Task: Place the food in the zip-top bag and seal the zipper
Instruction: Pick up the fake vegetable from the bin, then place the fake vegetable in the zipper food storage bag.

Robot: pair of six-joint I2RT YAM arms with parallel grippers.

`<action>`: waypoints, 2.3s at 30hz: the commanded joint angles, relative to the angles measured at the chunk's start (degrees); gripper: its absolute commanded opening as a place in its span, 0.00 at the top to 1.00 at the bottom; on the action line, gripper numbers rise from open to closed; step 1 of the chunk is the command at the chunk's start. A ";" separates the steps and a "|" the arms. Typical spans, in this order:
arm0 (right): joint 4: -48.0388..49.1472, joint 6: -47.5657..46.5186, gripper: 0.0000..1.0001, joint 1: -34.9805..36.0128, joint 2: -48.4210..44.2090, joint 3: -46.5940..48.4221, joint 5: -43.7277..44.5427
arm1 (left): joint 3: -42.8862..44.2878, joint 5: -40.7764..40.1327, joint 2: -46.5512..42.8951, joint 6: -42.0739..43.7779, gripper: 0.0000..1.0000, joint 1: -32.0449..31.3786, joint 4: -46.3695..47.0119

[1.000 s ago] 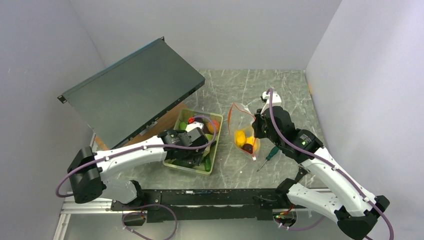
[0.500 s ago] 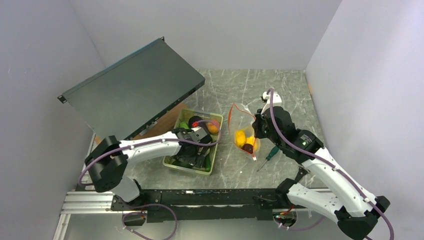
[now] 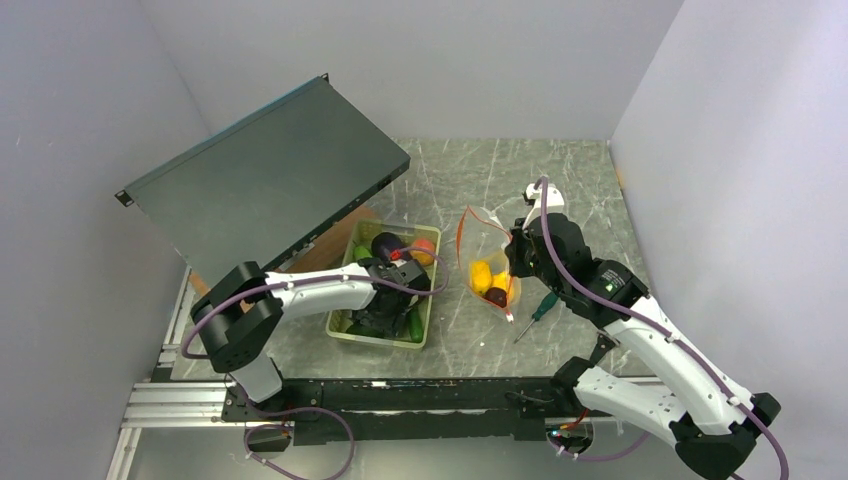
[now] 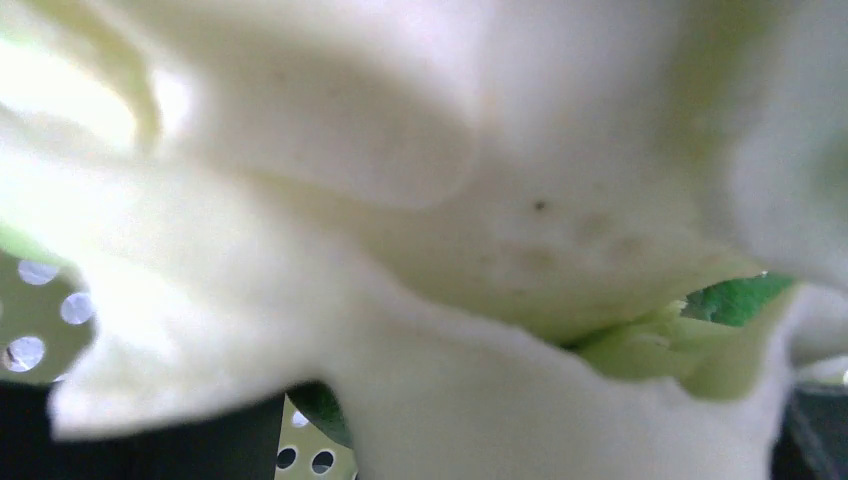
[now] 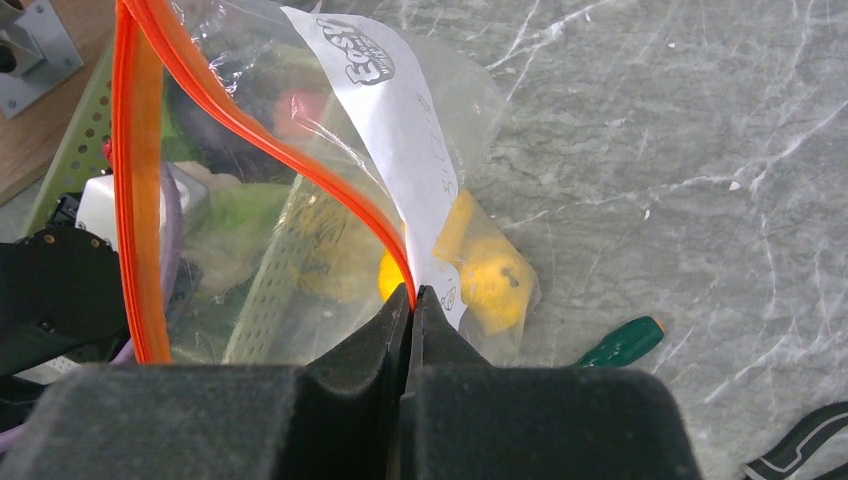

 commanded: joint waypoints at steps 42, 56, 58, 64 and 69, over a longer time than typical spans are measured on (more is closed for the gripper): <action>3.29 3.01 1.00 0.16 -0.44 0.77 -5.60 | 9.41 31.41 -26.74 9.60 0.86 -0.29 54.88; 3.69 4.24 1.00 0.19 -1.93 0.90 -7.45 | 6.65 23.72 -17.48 19.24 0.53 0.14 64.96; 3.70 4.34 1.00 0.11 -2.03 0.72 -7.48 | 7.22 22.41 -16.73 19.80 0.11 1.30 62.86; 3.69 4.73 1.00 0.16 -2.45 0.27 -8.05 | 11.54 26.53 -16.32 17.84 0.00 1.99 56.52; 3.86 4.71 1.00 0.12 -2.47 0.04 -8.11 | 9.87 29.45 -21.08 14.76 0.00 1.98 56.55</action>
